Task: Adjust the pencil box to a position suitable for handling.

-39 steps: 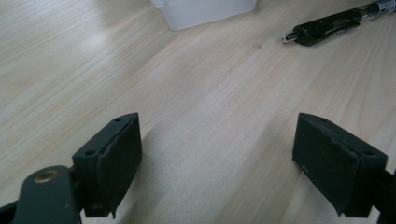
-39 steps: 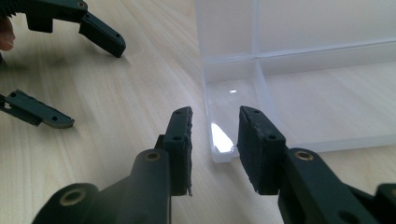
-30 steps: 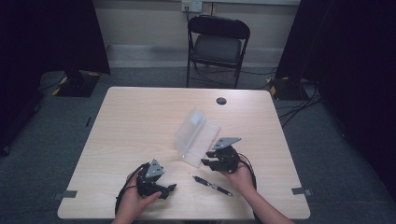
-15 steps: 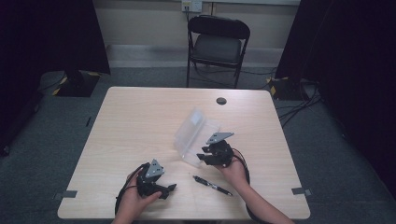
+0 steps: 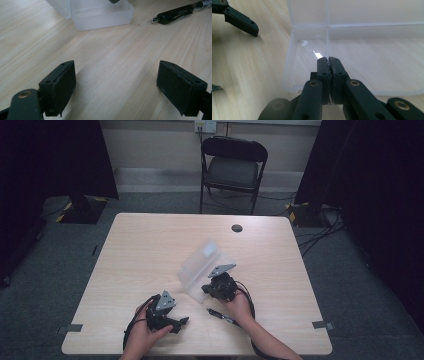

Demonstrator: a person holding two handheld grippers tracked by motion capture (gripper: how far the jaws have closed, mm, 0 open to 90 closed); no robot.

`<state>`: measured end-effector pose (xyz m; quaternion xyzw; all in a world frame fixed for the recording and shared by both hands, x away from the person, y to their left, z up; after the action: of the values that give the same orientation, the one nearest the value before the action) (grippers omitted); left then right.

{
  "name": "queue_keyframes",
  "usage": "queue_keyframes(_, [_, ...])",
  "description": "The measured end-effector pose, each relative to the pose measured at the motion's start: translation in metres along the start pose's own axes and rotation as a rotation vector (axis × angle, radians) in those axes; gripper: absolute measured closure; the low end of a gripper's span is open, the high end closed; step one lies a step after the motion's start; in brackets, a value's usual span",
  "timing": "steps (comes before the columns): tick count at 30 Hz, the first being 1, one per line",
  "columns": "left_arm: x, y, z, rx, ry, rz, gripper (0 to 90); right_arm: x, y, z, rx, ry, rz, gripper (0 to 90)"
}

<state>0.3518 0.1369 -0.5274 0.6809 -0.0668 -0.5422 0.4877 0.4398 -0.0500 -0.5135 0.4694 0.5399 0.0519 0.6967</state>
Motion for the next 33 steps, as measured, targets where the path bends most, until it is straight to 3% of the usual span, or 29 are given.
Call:
queue_keyframes(3, [0.000,0.000,0.000,-0.001,0.000,0.001,15.7,0.005,0.005,-0.005,-0.008,0.006,0.006,87.7])
queue_keyframes(7, [0.000,0.000,0.000,-0.002,-0.002,0.006,15.8,0.010,0.006,-0.006,0.030,0.021,0.027,84.8])
queue_keyframes(9, [0.000,0.000,0.000,-0.003,-0.002,0.006,15.9,0.008,0.005,-0.007,0.026,0.028,0.040,81.3])
queue_keyframes(15, [0.000,0.000,0.000,-0.003,0.003,0.005,16.7,-0.014,-0.001,0.002,0.037,0.022,0.075,60.3])
queue_keyframes(20, [-0.001,0.000,-0.001,-0.013,0.015,0.013,20.2,-0.040,-0.011,0.017,0.042,-0.014,0.093,49.5])
queue_keyframes(23, [-0.002,-0.001,-0.002,-0.027,0.032,0.016,24.6,-0.056,-0.021,0.024,0.017,-0.047,0.085,43.9])
queue_keyframes(27, [-0.005,0.005,-0.009,-0.124,0.073,0.090,27.0,-0.073,-0.046,0.035,0.002,-0.092,0.057,40.7])
queue_keyframes(30, [-0.006,0.013,-0.014,-0.124,0.105,0.113,28.0,-0.081,-0.070,0.043,0.020,-0.120,0.034,37.8])
queue_keyframes(33, [-0.005,0.020,-0.017,-0.120,0.101,0.117,29.0,-0.089,-0.088,0.048,0.016,-0.153,0.009,34.1])
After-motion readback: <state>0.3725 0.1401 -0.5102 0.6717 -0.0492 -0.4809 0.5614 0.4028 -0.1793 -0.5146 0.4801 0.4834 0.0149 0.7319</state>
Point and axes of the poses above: each handheld gripper's, and its own axes: x roughly forward along the jaws, y roughly out of its top, z roughly to its right, the point moved 4 cm from there along x, roughly forward along the jaws, and after that the axes turned 5 degrees about -y, right-handed, at the moved point
